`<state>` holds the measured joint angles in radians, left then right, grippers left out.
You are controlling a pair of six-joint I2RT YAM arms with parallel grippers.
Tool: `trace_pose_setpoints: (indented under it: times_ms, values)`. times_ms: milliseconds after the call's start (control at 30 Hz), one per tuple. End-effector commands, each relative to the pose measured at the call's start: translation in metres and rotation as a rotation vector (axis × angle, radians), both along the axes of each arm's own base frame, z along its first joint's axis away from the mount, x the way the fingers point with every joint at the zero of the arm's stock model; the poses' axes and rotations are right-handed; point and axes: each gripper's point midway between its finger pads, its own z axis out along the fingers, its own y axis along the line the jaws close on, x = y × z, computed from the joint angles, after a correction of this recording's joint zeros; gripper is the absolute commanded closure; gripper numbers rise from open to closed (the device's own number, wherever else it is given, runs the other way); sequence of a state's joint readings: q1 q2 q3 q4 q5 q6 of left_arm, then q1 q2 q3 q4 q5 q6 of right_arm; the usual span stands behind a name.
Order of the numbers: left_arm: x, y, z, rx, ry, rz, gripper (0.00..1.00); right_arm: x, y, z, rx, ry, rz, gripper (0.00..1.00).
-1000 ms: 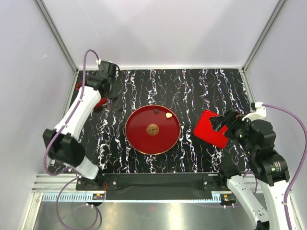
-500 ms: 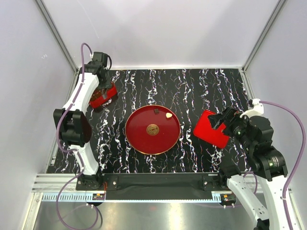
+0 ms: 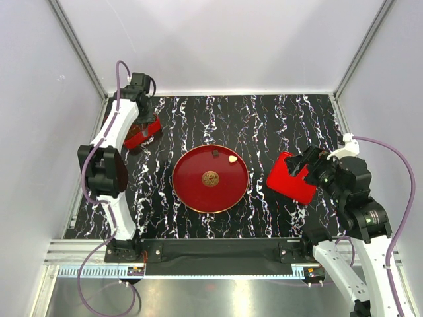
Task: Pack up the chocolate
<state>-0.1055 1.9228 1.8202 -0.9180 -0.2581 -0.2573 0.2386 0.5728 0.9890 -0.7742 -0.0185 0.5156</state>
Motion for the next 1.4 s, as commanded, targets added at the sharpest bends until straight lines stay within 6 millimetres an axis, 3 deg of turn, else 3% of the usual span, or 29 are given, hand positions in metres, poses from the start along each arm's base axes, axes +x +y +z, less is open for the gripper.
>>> trace_pose_setpoints:
  times_ms: [0, 200, 367, 700, 833, 867, 933, 967, 1000, 1033, 1100, 1133, 1167, 1233, 1367]
  values:
    - [0.018, 0.003, 0.007, 0.014, -0.055, -0.006, 0.63, 0.009, 0.0, 0.008, -0.014, -0.045, -0.002, 0.0]
    - [0.021, 0.005, 0.0, 0.025, -0.035, -0.005, 0.6, 0.009, -0.001, 0.005, -0.027, -0.042, -0.001, 0.0]
    - [0.02, 0.005, 0.008, 0.025, -0.048, -0.001, 0.57, 0.007, -0.002, 0.007, -0.03, -0.048, -0.001, 0.0]
    - [0.006, 0.003, 0.044, 0.005, -0.098, -0.006, 0.53, 0.001, -0.008, 0.017, -0.024, -0.062, -0.03, 0.0]
    - [-0.01, -0.008, 0.071, -0.009, -0.146, -0.049, 0.54, -0.004, -0.008, 0.021, -0.012, -0.063, -0.029, 0.0]
    - [-0.019, -0.018, 0.086, -0.015, -0.175, -0.074, 0.54, -0.004, -0.009, 0.021, -0.011, -0.063, -0.034, 0.0]
    - [-0.034, -0.038, 0.089, -0.027, -0.177, -0.122, 0.54, -0.007, -0.01, 0.022, -0.01, -0.063, -0.037, 0.0]
    - [-0.044, -0.048, 0.102, -0.042, -0.211, -0.145, 0.54, -0.008, -0.01, 0.023, -0.011, -0.065, -0.038, 0.0]
    - [-0.056, -0.058, 0.092, -0.049, -0.191, -0.17, 0.54, -0.008, -0.011, 0.022, -0.01, -0.061, -0.04, 0.0]
    - [-0.067, -0.084, 0.094, -0.057, -0.201, -0.23, 0.54, -0.009, -0.011, 0.022, -0.009, -0.06, -0.042, 0.0]
    - [-0.09, -0.104, 0.1, -0.068, -0.228, -0.269, 0.54, -0.01, -0.011, 0.02, -0.009, -0.05, -0.041, 0.0]
    - [-0.107, -0.125, 0.087, -0.071, -0.196, -0.321, 0.54, -0.011, -0.012, 0.021, -0.008, -0.05, -0.046, 0.0]
    - [-0.119, -0.134, 0.092, -0.093, -0.216, -0.342, 0.54, -0.012, -0.012, 0.02, -0.008, -0.044, -0.047, 0.0]
    - [-0.144, -0.165, 0.076, -0.127, -0.197, -0.407, 0.54, -0.014, -0.012, 0.021, -0.002, -0.047, -0.045, 0.0]
    - [-0.173, -0.202, 0.06, -0.144, -0.189, -0.517, 0.54, -0.017, -0.012, 0.024, 0.004, -0.05, -0.047, 0.0]
